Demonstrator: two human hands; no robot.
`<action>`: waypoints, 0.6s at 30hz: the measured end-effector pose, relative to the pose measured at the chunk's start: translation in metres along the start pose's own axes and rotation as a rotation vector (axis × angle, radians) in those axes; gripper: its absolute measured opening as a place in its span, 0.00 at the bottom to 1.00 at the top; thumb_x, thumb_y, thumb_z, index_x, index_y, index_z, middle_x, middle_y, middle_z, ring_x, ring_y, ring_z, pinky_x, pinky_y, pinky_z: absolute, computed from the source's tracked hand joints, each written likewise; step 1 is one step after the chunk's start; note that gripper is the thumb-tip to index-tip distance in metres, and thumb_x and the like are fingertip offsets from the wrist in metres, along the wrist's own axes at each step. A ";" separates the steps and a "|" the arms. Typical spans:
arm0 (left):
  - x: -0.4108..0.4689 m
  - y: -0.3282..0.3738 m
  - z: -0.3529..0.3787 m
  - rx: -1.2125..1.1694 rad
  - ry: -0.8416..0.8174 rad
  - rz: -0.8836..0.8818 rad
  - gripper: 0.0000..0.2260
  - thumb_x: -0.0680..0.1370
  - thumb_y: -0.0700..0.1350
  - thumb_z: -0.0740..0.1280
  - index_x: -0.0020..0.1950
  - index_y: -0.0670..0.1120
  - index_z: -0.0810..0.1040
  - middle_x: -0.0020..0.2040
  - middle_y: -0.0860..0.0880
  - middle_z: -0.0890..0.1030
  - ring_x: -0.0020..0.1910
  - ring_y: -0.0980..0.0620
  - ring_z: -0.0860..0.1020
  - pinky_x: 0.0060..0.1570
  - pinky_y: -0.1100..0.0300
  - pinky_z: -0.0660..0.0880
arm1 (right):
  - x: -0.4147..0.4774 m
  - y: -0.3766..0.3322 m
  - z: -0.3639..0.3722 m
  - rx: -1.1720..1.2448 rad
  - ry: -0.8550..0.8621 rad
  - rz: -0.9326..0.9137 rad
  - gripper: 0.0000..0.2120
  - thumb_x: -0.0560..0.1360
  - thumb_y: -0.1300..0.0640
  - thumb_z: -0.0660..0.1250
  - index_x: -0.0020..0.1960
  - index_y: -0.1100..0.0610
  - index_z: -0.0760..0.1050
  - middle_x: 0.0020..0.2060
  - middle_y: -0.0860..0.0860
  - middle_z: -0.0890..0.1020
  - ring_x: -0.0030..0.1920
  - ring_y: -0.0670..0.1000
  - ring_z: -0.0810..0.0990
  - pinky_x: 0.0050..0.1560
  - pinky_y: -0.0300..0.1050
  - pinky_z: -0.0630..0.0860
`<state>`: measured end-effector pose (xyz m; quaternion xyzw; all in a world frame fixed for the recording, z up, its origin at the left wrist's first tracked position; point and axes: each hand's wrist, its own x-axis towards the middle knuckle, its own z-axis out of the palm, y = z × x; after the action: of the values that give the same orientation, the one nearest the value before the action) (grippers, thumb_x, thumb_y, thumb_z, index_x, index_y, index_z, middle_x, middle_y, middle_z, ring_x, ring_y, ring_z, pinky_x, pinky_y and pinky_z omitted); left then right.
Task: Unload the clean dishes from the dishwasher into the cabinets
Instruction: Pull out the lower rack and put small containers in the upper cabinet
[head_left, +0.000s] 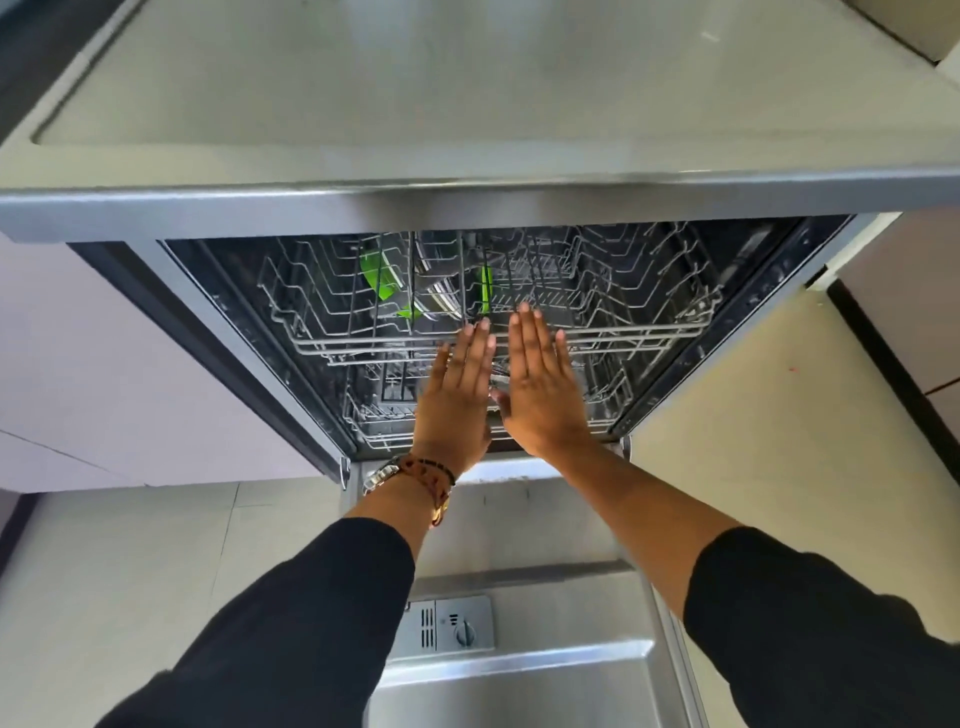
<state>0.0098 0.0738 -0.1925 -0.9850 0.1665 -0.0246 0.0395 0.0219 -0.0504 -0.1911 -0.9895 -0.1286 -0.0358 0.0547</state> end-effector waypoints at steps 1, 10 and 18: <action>0.000 0.002 0.004 -0.016 0.030 -0.010 0.36 0.78 0.48 0.58 0.72 0.40 0.33 0.72 0.43 0.32 0.72 0.47 0.33 0.74 0.50 0.39 | 0.001 0.000 0.002 -0.010 0.030 0.003 0.40 0.76 0.53 0.61 0.74 0.64 0.38 0.75 0.59 0.42 0.74 0.54 0.37 0.74 0.52 0.37; -0.013 0.018 0.065 -0.016 0.100 0.078 0.31 0.73 0.42 0.58 0.74 0.36 0.54 0.75 0.39 0.60 0.75 0.44 0.60 0.73 0.52 0.54 | -0.036 -0.005 0.073 -0.060 0.142 -0.042 0.37 0.64 0.63 0.71 0.71 0.67 0.63 0.70 0.62 0.69 0.70 0.57 0.68 0.70 0.54 0.59; -0.008 0.013 0.139 -0.166 -0.502 -0.070 0.42 0.75 0.44 0.65 0.76 0.38 0.38 0.77 0.41 0.40 0.77 0.45 0.42 0.76 0.53 0.44 | -0.039 0.022 0.147 -0.049 -0.349 0.117 0.34 0.80 0.58 0.56 0.76 0.64 0.38 0.76 0.58 0.41 0.77 0.54 0.42 0.75 0.49 0.39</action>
<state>0.0064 0.0744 -0.3321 -0.9653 0.1188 0.2328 -0.0020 -0.0017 -0.0636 -0.3421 -0.9876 -0.0773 0.1365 0.0094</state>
